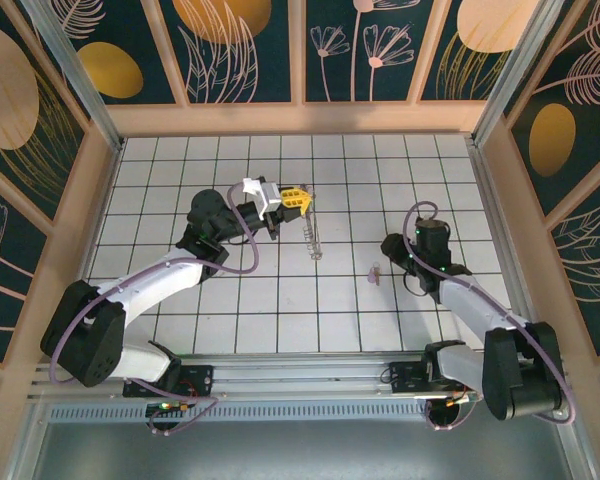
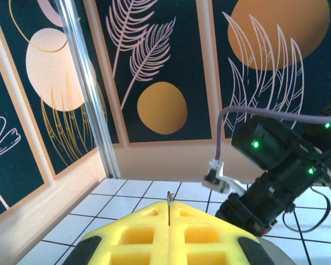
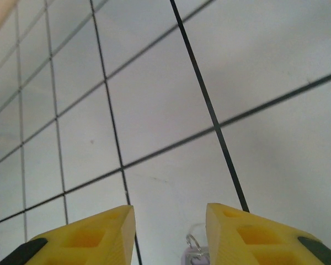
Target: Put the keys on the keyring
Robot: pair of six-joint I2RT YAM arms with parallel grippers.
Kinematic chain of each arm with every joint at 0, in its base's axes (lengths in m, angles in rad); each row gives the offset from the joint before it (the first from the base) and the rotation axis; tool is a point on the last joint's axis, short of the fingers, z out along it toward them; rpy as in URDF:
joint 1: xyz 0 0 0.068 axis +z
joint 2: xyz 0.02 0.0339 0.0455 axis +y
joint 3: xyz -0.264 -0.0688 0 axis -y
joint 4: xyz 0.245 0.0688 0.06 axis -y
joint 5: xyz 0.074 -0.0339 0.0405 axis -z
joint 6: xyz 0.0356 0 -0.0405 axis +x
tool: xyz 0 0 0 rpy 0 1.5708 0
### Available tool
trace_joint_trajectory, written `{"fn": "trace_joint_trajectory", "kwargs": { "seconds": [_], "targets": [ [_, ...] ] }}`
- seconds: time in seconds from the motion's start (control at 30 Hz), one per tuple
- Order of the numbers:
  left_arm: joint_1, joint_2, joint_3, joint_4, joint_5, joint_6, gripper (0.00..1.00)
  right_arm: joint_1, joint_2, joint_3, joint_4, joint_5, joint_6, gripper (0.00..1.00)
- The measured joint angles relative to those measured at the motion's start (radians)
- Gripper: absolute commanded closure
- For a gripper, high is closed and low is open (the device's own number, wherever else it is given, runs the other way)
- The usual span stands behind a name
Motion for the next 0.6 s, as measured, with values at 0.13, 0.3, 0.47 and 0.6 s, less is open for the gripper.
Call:
{"fn": "trace_joint_trajectory", "kwargs": {
  "seconds": [0.13, 0.3, 0.47, 0.6],
  "targets": [
    [0.0, -0.003, -0.011, 0.016, 0.0, -0.011, 1.0, 0.07, 0.061, 0.001, -0.012, 0.06, 0.045, 0.62],
    [0.0, -0.003, -0.021, 0.031, 0.0, -0.02, 1.0, 0.13, 0.148, 0.028, -0.023, 0.105, 0.106, 0.64],
    [0.0, -0.003, -0.029, 0.048, 0.001, -0.027, 1.0, 0.151, 0.206, 0.065, -0.023, 0.131, 0.136, 0.68],
    [0.0, -0.003, -0.032, 0.058, 0.002, -0.03, 1.0, 0.156, 0.226, 0.084, -0.022, 0.139, 0.14, 0.68]
  ]
}}
